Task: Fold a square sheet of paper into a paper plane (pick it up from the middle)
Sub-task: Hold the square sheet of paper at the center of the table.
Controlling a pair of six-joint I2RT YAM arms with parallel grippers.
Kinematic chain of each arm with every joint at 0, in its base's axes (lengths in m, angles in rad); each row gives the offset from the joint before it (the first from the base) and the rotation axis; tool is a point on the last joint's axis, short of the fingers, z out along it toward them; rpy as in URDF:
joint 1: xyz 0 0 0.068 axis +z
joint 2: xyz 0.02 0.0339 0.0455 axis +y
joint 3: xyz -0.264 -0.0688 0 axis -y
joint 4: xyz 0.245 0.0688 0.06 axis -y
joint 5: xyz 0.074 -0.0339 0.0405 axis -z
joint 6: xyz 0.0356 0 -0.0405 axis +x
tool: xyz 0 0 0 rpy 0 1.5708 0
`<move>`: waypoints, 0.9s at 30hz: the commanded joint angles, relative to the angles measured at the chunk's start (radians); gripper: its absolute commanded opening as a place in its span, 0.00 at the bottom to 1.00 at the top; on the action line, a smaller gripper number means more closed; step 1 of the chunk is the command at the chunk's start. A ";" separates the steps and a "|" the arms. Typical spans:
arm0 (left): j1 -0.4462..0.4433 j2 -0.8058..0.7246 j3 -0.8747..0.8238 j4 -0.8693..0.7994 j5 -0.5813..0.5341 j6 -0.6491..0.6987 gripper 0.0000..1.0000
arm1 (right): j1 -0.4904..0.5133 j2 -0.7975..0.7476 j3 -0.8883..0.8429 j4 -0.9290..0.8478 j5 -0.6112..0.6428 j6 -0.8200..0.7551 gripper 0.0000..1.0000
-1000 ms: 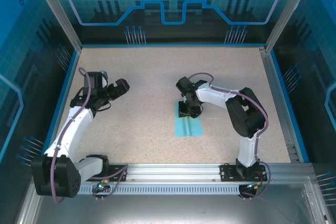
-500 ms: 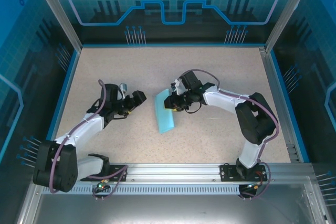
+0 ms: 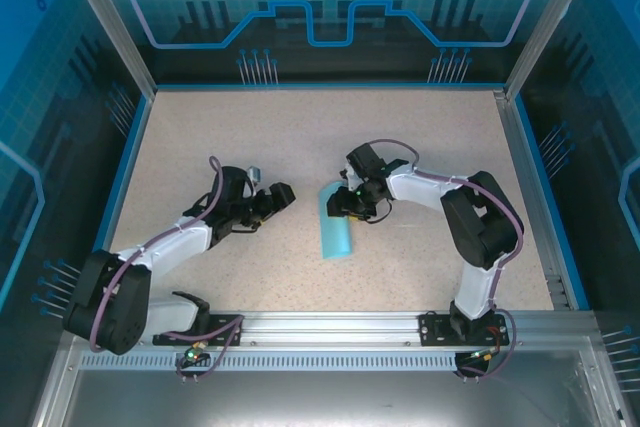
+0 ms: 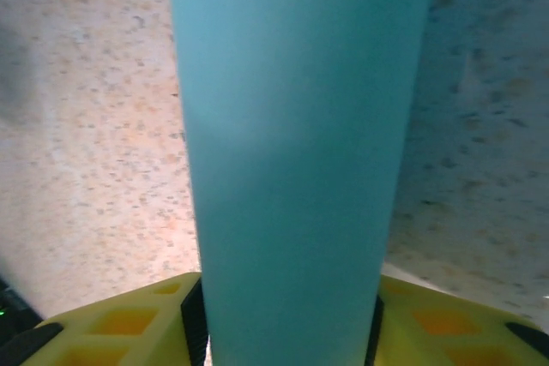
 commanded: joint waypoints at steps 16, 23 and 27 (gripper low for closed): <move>-0.160 0.122 0.025 0.159 0.008 -0.113 0.52 | -0.018 0.021 -0.027 -0.045 0.160 0.042 0.47; -0.200 0.182 0.088 0.142 0.006 -0.086 0.44 | -0.015 0.050 -0.027 -0.036 0.145 0.050 0.49; -0.212 0.221 0.105 0.152 0.008 -0.084 0.41 | -0.006 0.070 -0.019 -0.055 0.157 0.006 0.52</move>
